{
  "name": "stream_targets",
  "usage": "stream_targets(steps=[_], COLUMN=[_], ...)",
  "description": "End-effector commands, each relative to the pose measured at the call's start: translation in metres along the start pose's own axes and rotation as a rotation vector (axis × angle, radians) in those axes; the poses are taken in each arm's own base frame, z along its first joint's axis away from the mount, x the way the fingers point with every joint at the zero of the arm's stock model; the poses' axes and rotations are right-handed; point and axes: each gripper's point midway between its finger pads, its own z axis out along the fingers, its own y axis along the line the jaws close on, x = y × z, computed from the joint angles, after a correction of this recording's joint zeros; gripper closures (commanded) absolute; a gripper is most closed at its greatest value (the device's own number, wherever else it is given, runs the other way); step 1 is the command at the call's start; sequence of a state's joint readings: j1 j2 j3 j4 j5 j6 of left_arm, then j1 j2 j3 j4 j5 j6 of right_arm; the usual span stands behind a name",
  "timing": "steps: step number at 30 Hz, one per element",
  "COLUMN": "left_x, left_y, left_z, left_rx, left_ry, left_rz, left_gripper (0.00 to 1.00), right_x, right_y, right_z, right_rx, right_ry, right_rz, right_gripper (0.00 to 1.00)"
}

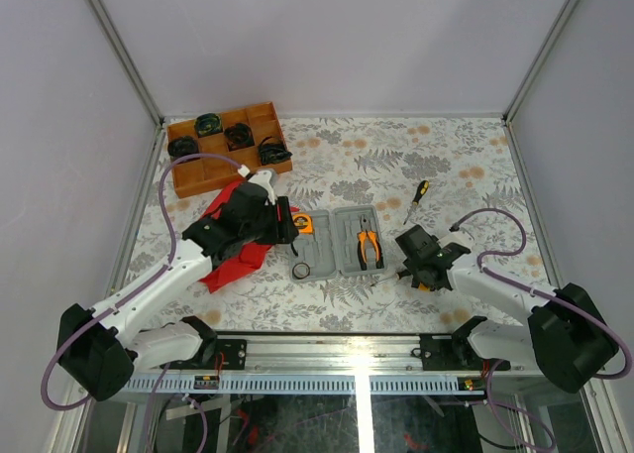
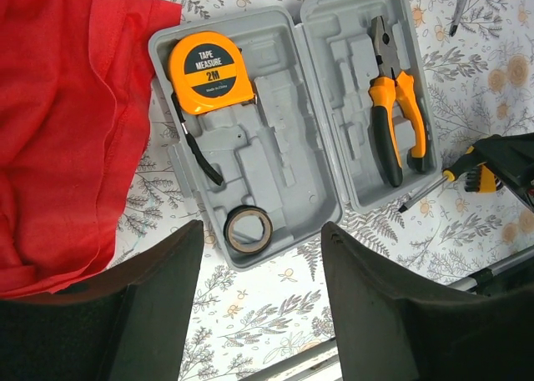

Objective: Sort the tools into containers
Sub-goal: Pick up the screwdriver from the center of the board.

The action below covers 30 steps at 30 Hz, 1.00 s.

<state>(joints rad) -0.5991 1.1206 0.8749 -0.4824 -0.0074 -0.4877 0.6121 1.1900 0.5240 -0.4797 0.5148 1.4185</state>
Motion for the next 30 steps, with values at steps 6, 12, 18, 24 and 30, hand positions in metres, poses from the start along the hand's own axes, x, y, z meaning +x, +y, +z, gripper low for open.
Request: stream_targets(steps=[6,12,18,24,30], left_x=[-0.017,-0.026,-0.029,-0.030,-0.016], left_y=[0.004,0.009,0.001,-0.015,-0.039], left_z=[-0.014,-0.023,-0.032,-0.040,-0.040], left_rx=[-0.012,0.001,0.056,0.151,0.305], left_ry=[-0.056,-0.114,-0.144,-0.158,-0.102], left_rz=[0.013,-0.012,0.002,0.017,0.001], left_gripper=[0.39,0.31,0.27,0.23,0.17], right_x=[-0.021,-0.046,-0.060,-0.053,-0.031], right_y=[0.006,0.021,0.051,0.088,0.125], right_z=[-0.004,-0.023,-0.055,-0.104,-0.135], right_rx=[-0.056,-0.184,-0.431,-0.764,-0.960], right_ry=[-0.092,-0.187,-0.259,-0.276,-0.162], right_rz=[0.020,-0.019,-0.253,-0.488,-0.567], right_gripper=[0.75,0.86,0.94,0.92,0.96])
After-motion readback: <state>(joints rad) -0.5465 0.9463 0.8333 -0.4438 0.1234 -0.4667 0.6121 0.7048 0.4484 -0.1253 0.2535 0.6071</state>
